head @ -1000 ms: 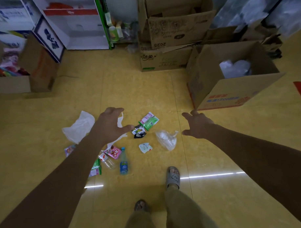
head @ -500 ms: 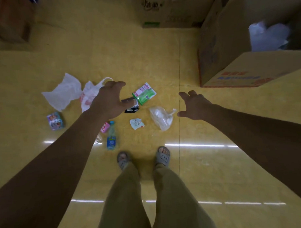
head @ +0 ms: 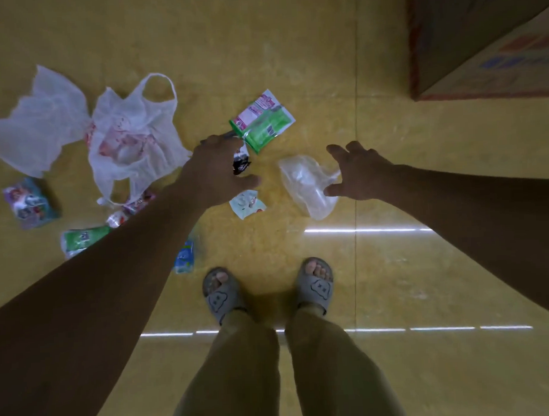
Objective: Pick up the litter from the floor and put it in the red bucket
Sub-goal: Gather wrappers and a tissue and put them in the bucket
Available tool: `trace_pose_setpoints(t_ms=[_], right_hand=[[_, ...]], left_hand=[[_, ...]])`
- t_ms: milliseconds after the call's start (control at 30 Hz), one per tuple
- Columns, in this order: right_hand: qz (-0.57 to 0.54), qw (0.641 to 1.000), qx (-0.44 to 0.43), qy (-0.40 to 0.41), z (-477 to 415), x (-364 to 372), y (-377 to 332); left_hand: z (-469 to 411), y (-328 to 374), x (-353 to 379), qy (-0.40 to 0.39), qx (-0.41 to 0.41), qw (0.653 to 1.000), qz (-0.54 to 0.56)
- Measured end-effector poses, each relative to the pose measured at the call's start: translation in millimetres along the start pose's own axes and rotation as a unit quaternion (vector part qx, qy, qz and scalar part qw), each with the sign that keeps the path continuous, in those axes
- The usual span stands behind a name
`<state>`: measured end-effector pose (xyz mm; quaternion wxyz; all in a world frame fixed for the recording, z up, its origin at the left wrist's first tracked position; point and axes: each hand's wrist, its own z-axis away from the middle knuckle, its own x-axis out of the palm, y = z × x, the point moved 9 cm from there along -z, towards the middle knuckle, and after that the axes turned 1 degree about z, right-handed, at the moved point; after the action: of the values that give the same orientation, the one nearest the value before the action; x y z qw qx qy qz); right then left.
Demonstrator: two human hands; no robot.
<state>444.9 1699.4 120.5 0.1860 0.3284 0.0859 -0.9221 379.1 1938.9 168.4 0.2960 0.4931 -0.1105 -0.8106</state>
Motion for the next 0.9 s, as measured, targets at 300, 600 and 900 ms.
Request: trace_pose_setpoints(t_ms=[300, 600, 900], right_hand=[[0.005, 1.000, -0.004, -0.006, -130.2, 108.8, -11.6], [-0.032, 0.999, 0.011, 0.009, -201.0, 187.4, -17.7], [0.063, 0.987, 0.024, 0.146, -229.1, 176.6, -26.1]], left_hand=[[-70.9, -92.5, 155.6, -0.074, -0.023, 0.996, -0.049], [-116.7, -150.9, 261.6, -0.110, -0.060, 0.989, -0.081], [-114.2, -167.1, 268.3, 0.002, -0.049, 0.988, -0.144]])
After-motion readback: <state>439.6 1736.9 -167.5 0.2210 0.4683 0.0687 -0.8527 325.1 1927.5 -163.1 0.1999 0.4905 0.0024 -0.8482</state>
